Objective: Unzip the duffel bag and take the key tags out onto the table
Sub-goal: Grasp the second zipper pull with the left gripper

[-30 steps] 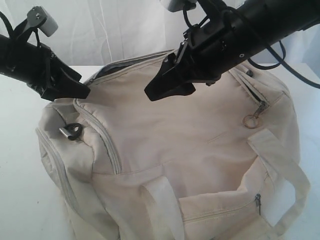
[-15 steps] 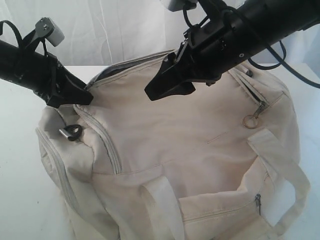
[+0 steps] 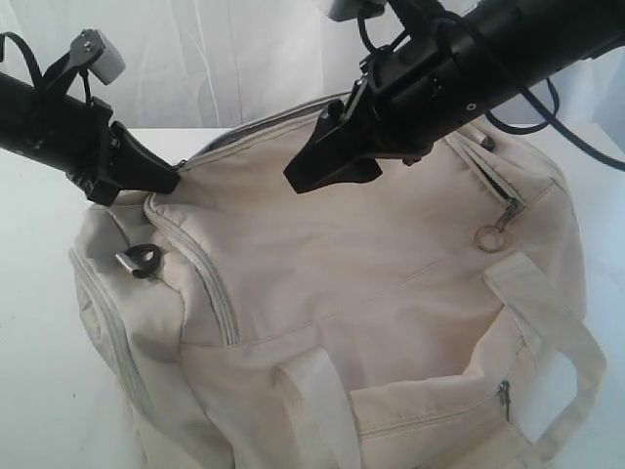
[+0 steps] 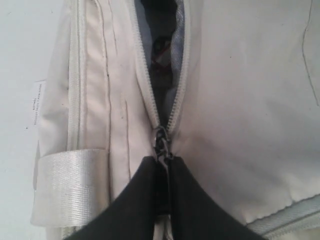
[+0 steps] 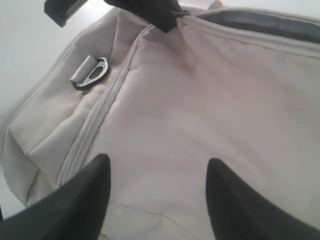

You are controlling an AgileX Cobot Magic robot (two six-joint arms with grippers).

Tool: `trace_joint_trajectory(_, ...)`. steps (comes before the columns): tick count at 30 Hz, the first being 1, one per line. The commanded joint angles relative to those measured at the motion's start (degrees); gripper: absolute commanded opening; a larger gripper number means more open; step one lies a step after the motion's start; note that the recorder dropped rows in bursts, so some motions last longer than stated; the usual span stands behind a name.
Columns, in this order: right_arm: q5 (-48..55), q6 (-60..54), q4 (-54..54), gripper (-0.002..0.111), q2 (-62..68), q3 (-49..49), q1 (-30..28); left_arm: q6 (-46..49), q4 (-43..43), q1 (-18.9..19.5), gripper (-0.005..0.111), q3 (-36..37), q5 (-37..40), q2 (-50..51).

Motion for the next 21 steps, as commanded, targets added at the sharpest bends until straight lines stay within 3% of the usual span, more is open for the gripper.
trace_joint_trajectory(1,-1.0,0.2,-0.3,0.054,-0.3,0.2,0.1,0.0,-2.0,-0.1,0.012,-1.0,4.6,-1.9)
trace_joint_trajectory(21,-3.8,0.2,-0.5,0.054,-0.3,2.4,0.1,0.3,-3.6,-0.1,0.014,-1.0,4.8,-4.3)
